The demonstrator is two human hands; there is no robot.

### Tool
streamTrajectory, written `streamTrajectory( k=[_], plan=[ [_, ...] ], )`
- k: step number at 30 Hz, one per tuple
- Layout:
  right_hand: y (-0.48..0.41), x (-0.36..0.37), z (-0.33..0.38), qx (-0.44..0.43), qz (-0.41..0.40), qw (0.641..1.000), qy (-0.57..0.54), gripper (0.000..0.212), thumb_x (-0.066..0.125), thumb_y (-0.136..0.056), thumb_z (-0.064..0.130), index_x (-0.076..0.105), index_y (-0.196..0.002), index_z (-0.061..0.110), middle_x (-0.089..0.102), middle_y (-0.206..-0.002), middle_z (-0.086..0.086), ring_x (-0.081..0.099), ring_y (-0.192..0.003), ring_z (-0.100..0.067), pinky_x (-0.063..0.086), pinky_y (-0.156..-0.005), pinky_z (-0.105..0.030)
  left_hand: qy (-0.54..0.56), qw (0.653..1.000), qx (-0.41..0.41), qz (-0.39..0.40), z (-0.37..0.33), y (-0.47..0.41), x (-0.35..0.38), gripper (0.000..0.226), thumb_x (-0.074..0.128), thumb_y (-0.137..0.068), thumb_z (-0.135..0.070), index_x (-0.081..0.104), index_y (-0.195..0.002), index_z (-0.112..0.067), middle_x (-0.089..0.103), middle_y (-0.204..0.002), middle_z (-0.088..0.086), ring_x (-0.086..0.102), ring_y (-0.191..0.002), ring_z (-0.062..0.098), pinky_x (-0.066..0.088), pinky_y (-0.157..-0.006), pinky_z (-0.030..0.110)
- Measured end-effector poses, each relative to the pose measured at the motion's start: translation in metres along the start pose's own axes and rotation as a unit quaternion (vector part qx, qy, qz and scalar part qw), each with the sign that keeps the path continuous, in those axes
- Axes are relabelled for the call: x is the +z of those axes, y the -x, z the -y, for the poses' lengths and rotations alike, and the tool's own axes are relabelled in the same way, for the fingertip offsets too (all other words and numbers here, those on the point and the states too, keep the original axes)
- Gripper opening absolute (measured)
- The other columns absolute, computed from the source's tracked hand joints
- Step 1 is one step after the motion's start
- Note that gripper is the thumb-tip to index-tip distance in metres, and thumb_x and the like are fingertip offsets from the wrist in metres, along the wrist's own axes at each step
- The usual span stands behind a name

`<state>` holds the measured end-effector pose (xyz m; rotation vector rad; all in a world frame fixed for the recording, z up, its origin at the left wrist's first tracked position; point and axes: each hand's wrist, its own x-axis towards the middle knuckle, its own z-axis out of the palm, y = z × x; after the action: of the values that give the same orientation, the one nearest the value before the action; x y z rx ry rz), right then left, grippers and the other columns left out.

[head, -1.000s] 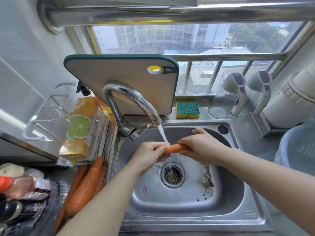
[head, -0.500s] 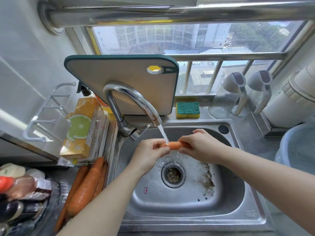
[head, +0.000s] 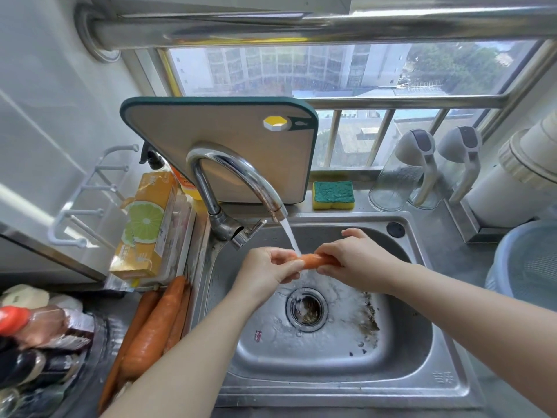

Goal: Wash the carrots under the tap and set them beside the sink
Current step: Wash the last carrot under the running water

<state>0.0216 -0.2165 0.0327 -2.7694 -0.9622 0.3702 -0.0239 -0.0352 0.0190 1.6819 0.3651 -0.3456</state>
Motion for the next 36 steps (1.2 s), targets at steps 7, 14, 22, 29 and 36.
streamTrajectory(
  k=[7, 14, 22, 29, 36],
  plan=[
    [-0.001, 0.005, -0.008, 0.008, 0.006, 0.999, -0.034, 0.024, 0.051, -0.094, 0.041, 0.06, -0.112, 0.027, 0.055, -0.081, 0.015, 0.052, -0.076, -0.008, 0.021, -0.109, -0.03, 0.073, 0.994, -0.043, 0.063, 0.004, -0.001, -0.007, 0.03, 0.057, -0.089, 0.002, 0.06, -0.118, -0.004, 0.071, -0.089, 0.01, 0.071, -0.076, 0.01, 0.057, -0.074, 0.019],
    [0.0, 0.009, -0.007, -0.023, -0.031, 0.998, -0.058, 0.02, 0.053, -0.092, 0.043, 0.06, -0.106, 0.03, 0.066, -0.086, 0.011, 0.044, -0.065, -0.002, 0.027, -0.091, -0.022, -0.029, 0.998, 0.045, -0.034, 0.004, 0.003, 0.002, 0.015, 0.073, -0.08, -0.005, 0.07, -0.095, -0.005, 0.068, -0.068, -0.001, 0.063, -0.054, 0.0, 0.05, -0.059, 0.012],
    [0.002, 0.014, -0.012, -0.037, -0.133, 0.989, 0.051, 0.027, 0.079, -0.07, 0.03, 0.062, -0.09, 0.023, 0.062, -0.082, 0.007, 0.061, -0.065, -0.018, 0.032, -0.072, -0.02, 0.259, 0.955, -0.136, 0.038, 0.0, 0.008, 0.006, 0.017, 0.054, -0.093, -0.002, 0.063, -0.107, 0.001, 0.072, -0.074, 0.01, 0.071, -0.064, 0.01, 0.058, -0.062, 0.02],
    [0.001, 0.013, -0.002, -0.02, 0.013, 1.0, 0.008, 0.021, 0.048, -0.094, 0.043, 0.048, -0.098, 0.022, 0.059, -0.085, 0.01, 0.056, -0.083, -0.018, 0.034, -0.096, -0.032, -0.031, 0.999, 0.037, 0.02, -0.001, 0.008, 0.002, 0.029, 0.069, -0.08, 0.001, 0.068, -0.108, -0.008, 0.071, -0.09, -0.001, 0.068, -0.079, 0.01, 0.055, -0.081, 0.021],
    [-0.003, 0.017, 0.001, -0.032, -0.048, 0.998, 0.04, 0.037, 0.033, -0.096, 0.053, 0.052, -0.106, 0.023, 0.061, -0.1, 0.011, 0.058, -0.094, -0.013, 0.026, -0.107, -0.033, 0.141, 0.988, -0.031, -0.045, 0.004, 0.003, 0.006, 0.009, 0.065, -0.086, -0.005, 0.068, -0.094, -0.009, 0.071, -0.062, -0.003, 0.066, -0.057, 0.002, 0.054, -0.061, 0.014]
  ],
)
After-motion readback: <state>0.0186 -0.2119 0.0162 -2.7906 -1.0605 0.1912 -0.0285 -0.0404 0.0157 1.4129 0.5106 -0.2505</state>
